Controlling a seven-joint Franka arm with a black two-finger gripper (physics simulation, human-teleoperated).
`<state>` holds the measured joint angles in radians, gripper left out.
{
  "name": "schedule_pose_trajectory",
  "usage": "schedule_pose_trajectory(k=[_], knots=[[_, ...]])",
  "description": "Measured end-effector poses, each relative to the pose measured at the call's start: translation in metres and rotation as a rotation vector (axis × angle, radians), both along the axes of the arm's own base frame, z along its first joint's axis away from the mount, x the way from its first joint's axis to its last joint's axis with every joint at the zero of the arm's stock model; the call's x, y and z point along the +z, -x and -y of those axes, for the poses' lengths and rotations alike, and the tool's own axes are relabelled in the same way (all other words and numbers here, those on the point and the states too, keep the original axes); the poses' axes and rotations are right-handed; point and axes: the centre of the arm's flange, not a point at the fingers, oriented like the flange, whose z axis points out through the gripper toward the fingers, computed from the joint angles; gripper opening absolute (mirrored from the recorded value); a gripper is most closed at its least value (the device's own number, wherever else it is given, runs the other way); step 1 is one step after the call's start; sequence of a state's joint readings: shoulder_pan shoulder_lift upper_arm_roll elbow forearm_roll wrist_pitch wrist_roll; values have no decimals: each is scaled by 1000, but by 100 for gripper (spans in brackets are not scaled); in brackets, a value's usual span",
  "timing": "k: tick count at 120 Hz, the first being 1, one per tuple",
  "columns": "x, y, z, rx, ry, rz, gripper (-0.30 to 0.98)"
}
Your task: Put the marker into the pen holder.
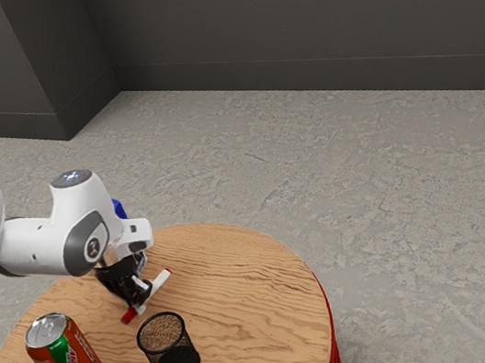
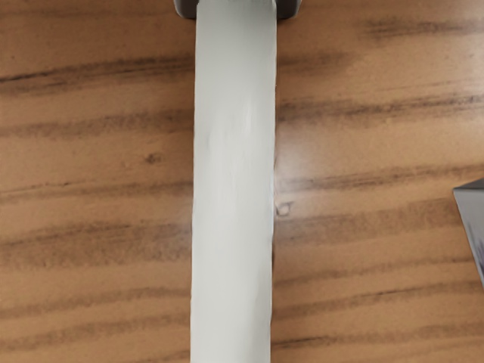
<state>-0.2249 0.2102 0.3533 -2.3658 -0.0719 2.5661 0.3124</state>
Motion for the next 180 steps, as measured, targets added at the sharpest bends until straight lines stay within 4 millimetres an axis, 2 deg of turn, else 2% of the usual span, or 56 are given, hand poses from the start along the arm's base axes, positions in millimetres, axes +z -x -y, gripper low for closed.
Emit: schedule_pose_trajectory(k=[20,32,40,51,57,69,79,87,102,123,133,154,180], knots=[[7,-5,8,-13,-6,22,-7],[33,-22,19,-39,-9,82,-9],[62,-44,32,-75,-18,142,-10],[120,-78,53,-137,-37,225,-10],[154,-90,65,-168,-47,243,-10],[208,-96,82,-195,-57,183,-10],[228,-83,90,-191,-51,34,-10],[232,-66,90,-171,-43,-116,-10],[222,-31,96,-137,-25,-395,-10],[211,13,142,-186,-39,-669,-10],[203,28,150,-190,-50,-757,-10],[188,37,141,-153,-52,-856,-9],[154,15,160,-163,-81,-880,-8]])
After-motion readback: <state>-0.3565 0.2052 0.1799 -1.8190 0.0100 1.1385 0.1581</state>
